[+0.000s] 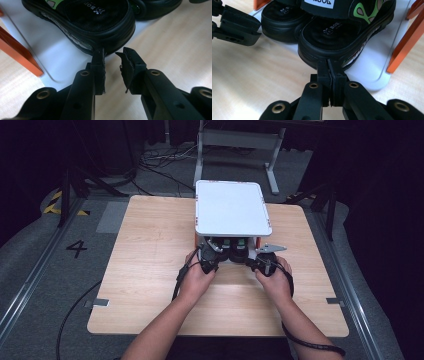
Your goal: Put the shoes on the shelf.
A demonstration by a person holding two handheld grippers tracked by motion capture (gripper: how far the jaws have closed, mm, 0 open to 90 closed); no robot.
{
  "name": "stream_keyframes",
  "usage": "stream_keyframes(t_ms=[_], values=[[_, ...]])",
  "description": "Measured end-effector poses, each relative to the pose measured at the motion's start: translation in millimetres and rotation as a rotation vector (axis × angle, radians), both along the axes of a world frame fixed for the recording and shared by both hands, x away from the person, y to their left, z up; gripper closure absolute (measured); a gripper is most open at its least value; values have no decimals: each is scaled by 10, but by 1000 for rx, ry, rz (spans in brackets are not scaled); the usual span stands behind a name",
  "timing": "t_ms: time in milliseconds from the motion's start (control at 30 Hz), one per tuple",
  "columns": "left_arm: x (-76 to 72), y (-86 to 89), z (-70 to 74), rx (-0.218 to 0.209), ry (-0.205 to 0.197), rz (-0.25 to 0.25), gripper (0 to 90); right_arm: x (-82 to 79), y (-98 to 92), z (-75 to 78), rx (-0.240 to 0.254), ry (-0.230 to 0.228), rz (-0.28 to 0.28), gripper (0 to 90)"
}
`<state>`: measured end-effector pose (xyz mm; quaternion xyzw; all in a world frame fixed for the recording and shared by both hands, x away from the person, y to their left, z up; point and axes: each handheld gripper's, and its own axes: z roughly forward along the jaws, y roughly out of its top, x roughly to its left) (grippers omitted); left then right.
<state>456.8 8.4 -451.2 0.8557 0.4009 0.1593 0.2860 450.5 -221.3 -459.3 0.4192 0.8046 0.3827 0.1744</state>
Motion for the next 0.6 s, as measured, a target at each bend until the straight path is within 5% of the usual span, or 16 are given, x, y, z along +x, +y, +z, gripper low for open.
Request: stream_keyframes(t_ms=[200, 267, 367, 400, 600], values=[[165, -52, -30, -17, -30, 31, 671, 163, 46, -3, -22, -45, -18, 884], [238, -36, -27, 21, -56, -9, 657, 217, 58, -8, -36, -57, -27, 882], [241, -104, -87, -59, -20, 54, 634, 296, 61, -28, -59, -88, -37, 873], [264, -86, -82, -32, -40, 37, 634, 312, 60, -37, -57, -90, -41, 869], [327, -65, -126, -39, -75, 44, 608, 363, 79, -93, -83, -151, -50, 840]])
